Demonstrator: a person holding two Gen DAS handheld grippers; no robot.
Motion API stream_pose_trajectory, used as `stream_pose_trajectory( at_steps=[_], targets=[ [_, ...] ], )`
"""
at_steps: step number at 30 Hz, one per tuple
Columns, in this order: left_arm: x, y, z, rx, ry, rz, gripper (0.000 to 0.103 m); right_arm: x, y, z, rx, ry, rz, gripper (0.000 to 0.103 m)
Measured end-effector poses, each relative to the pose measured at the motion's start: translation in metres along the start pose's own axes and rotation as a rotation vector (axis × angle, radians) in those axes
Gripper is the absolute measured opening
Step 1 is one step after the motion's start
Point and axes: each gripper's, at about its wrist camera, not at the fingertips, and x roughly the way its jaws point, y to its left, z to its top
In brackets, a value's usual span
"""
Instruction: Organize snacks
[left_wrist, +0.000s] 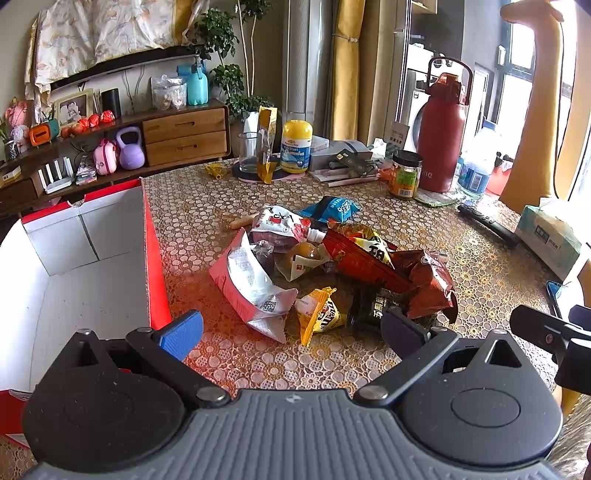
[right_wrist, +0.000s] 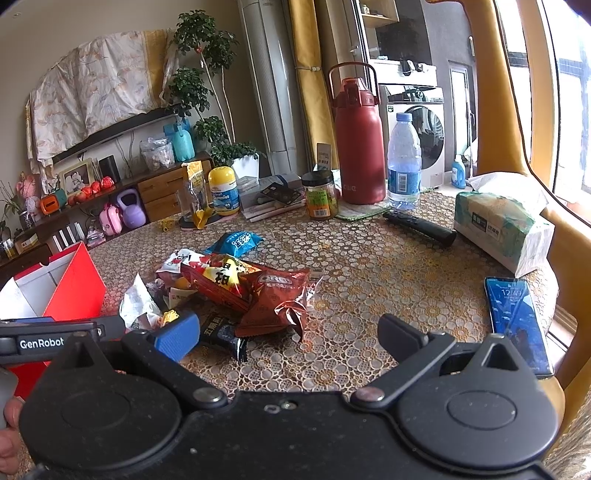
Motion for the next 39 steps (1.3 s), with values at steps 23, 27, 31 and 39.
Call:
stream_pose_trajectory(
  at_steps=[23,27,31,39],
  targets=[
    [0.014,-0.004,0.001,0.021,0.015,0.009,0.103,0.012,-0.005,-0.002,-0.002,0.017,0.001,0.103],
    [0.018,-0.005,0.005,0.021,0.024,0.013,0.103,0.016,-0.006,0.000,-0.004,0.018,0.006,0.103],
    [0.026,-0.005,0.010,0.009,0.030,0.022,0.103,0.025,-0.008,0.005,-0.004,0.026,0.016,0.103],
    [0.055,-0.012,0.023,0.023,0.044,0.051,0.103,0.049,-0.012,0.015,-0.007,0.040,0.014,0.103]
  ],
)
